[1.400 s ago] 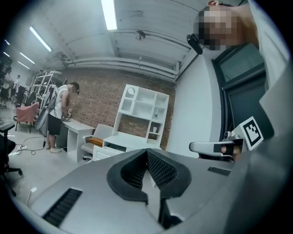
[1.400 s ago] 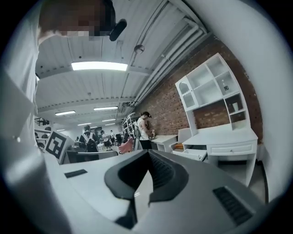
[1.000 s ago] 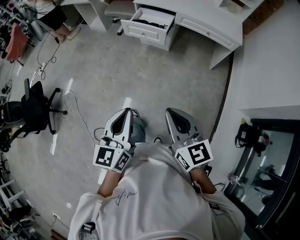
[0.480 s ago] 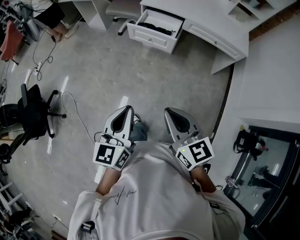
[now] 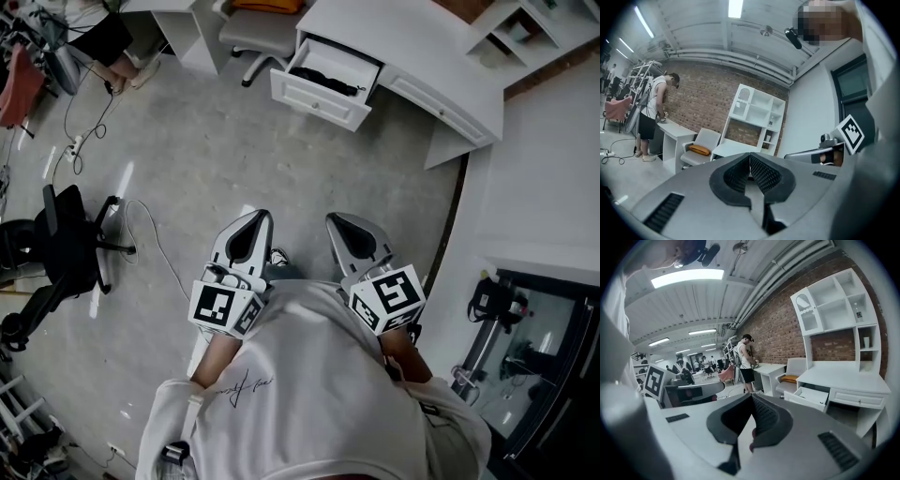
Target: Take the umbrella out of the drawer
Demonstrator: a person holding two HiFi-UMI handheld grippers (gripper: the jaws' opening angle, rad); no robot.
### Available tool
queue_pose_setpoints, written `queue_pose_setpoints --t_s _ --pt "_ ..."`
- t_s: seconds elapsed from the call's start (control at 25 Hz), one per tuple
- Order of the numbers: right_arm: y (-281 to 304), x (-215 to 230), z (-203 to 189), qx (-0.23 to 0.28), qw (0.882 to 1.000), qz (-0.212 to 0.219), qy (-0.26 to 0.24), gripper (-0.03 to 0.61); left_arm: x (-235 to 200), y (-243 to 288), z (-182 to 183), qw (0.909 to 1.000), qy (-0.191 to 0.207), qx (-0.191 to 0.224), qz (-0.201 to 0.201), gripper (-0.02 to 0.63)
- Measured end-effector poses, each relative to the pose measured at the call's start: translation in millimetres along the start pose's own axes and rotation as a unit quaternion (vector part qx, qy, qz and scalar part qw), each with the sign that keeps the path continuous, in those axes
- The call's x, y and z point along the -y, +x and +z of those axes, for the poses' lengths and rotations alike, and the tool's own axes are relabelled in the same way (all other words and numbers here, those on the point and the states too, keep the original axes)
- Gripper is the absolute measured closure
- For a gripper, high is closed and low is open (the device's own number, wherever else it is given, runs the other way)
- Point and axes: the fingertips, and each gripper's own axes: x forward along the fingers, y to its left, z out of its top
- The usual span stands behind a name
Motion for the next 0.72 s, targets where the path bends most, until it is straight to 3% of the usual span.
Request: queue_pose_setpoints --t_s 0.52,0.72 --pt "42 5 16 -0.008 0.999 -0.04 -0.014 0.554 -53 17 6 0.9993 -0.032 0.003 -0.017 0.597" --pt "42 16 20 -0.002 0.998 -0.068 -0.011 0.554 -56 19 9 0.9997 -0.019 0.002 -0.017 0.597"
